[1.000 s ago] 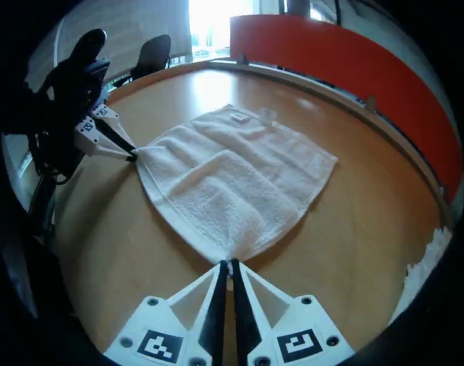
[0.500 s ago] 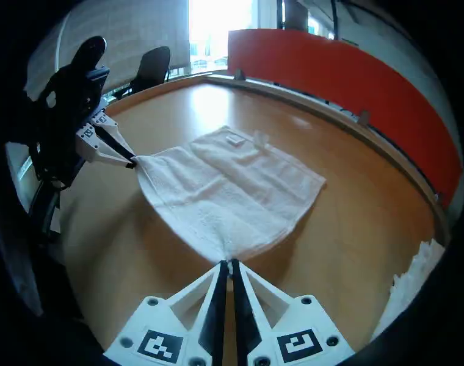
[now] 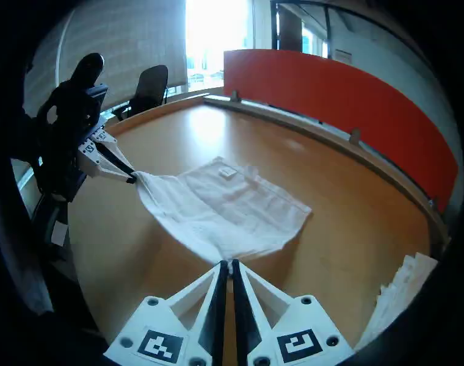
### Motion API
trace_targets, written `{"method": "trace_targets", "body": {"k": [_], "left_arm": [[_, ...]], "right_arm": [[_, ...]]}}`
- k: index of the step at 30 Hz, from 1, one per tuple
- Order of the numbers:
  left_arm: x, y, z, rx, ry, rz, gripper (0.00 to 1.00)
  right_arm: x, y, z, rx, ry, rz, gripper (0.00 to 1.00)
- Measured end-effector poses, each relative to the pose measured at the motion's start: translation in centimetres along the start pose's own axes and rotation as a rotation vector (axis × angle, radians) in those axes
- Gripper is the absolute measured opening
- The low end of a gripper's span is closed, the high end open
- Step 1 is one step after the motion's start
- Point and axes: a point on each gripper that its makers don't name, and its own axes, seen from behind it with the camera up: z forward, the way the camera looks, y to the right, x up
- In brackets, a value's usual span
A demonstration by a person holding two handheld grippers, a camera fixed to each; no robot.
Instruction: Fold towel
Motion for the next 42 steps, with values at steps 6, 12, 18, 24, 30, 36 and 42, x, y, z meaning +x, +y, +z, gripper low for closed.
{"method": "trace_targets", "body": {"k": [6, 12, 18, 24, 30, 36, 42], "left_arm": [[0.9, 0.1, -1.1, 0.0, 0.006, -0.012, 0.12], [1.6, 0.4, -2.2, -0.002, 0.007, -0.027, 0.12], [2.3, 0.8, -3.4, -0.008, 0.011, -0.057, 0.12], [2.6, 1.2, -4.3, -0.008, 0.008, -0.068, 0.12], [2.7, 1.6, -5.1, -0.009, 0.001, -0.071, 0.12], [2.9, 2.0, -5.8, -0.012, -0.002, -0.094, 0.12], [3.2, 2.3, -6.6, -0.014, -0.002, -0.099, 0.12]], "right_arm": [[1.3, 0.1, -1.0, -0.005, 0.025, 0.005, 0.07], [1.9, 0.1, -2.0, -0.009, 0.041, 0.013, 0.06], [2.5, 0.2, -2.9, -0.011, 0.053, 0.017, 0.06], [3.2, 0.2, -3.6, -0.009, 0.062, 0.006, 0.07], [4.0, 0.1, -4.3, -0.006, 0.073, -0.005, 0.06], [4.5, 0.2, -4.9, -0.004, 0.082, -0.004, 0.06], [4.6, 0.1, -5.5, -0.001, 0.083, -0.009, 0.07]]}}
